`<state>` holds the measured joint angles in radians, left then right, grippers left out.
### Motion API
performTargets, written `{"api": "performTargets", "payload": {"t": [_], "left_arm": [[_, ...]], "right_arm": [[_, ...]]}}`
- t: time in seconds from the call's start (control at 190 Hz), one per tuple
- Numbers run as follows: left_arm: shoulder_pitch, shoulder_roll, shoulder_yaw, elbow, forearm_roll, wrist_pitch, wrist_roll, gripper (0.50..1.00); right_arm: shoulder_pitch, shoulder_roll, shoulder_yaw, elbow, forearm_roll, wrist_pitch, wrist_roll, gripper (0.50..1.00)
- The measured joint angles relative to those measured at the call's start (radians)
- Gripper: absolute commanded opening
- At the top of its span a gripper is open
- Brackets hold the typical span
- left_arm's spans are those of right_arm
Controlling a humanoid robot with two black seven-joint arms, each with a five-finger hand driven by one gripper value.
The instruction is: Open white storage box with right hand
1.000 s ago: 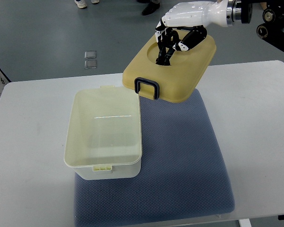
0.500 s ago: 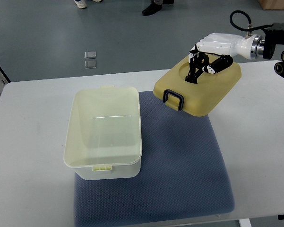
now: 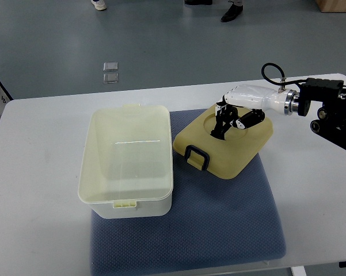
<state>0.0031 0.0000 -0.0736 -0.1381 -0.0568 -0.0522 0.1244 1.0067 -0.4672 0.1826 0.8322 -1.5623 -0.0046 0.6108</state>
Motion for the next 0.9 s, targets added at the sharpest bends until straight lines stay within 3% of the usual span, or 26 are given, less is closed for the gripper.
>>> {"api": "performTargets", "payload": {"t": [0.111, 0.158, 0.221, 0.237, 0.242, 0.247, 0.253, 0.258, 0.268, 0.274, 0.295, 0.353, 0.437, 0.721, 0.9], "left_arm": [[0.0, 0.0, 0.0, 0.0, 0.0, 0.0, 0.0, 1.0], [0.0, 0.0, 0.0, 0.0, 0.0, 0.0, 0.0, 1.0], [0.0, 0.0, 0.0, 0.0, 0.0, 0.0, 0.0, 1.0], [0.0, 0.0, 0.0, 0.0, 0.0, 0.0, 0.0, 1.0], [0.0, 0.0, 0.0, 0.0, 0.0, 0.0, 0.0, 1.0], [0.0, 0.0, 0.0, 0.0, 0.0, 0.0, 0.0, 1.0], [0.0, 0.0, 0.0, 0.0, 0.0, 0.0, 0.0, 1.0], [0.0, 0.0, 0.0, 0.0, 0.0, 0.0, 0.0, 1.0], [0.0, 0.0, 0.0, 0.0, 0.0, 0.0, 0.0, 1.0], [0.0, 0.0, 0.0, 0.0, 0.0, 0.0, 0.0, 1.0], [0.0, 0.0, 0.0, 0.0, 0.0, 0.0, 0.0, 1.0], [0.0, 0.0, 0.0, 0.0, 0.0, 0.0, 0.0, 1.0], [0.0, 0.0, 0.0, 0.0, 0.0, 0.0, 0.0, 1.0], [0.0, 0.0, 0.0, 0.0, 0.0, 0.0, 0.0, 1.0], [0.0, 0.0, 0.0, 0.0, 0.0, 0.0, 0.0, 1.0]], "right_arm": [[-0.022, 0.008, 0.0, -0.001, 0.001, -0.013, 0.0, 0.5], [-0.027, 0.009, 0.0, -0.001, 0.002, -0.014, 0.0, 0.529], [-0.031, 0.01, 0.0, -0.001, 0.003, -0.016, 0.0, 0.615], [-0.032, 0.01, 0.0, -0.001, 0.005, -0.016, 0.0, 0.676], [-0.033, 0.01, 0.0, -0.001, 0.005, -0.016, 0.0, 0.676], [-0.033, 0.01, 0.0, -0.001, 0.005, -0.016, 0.0, 0.711], [-0.033, 0.01, 0.0, -0.001, 0.006, -0.016, 0.0, 0.711], [-0.034, 0.01, 0.0, -0.001, 0.006, -0.016, 0.0, 0.745], [-0.034, 0.01, 0.0, -0.001, 0.008, -0.016, 0.0, 0.746], [-0.035, 0.01, 0.0, -0.001, 0.009, -0.016, 0.0, 0.778], [-0.036, 0.01, 0.0, -0.001, 0.012, -0.016, 0.0, 0.817], [-0.038, 0.01, 0.0, -0.001, 0.028, -0.016, 0.0, 0.832], [-0.04, 0.01, 0.0, -0.001, 0.066, -0.014, 0.0, 0.893], [-0.04, 0.001, 0.0, 0.002, 0.145, -0.005, 0.0, 0.913], [-0.04, -0.003, 0.003, 0.002, 0.338, -0.003, 0.0, 0.915]]}}
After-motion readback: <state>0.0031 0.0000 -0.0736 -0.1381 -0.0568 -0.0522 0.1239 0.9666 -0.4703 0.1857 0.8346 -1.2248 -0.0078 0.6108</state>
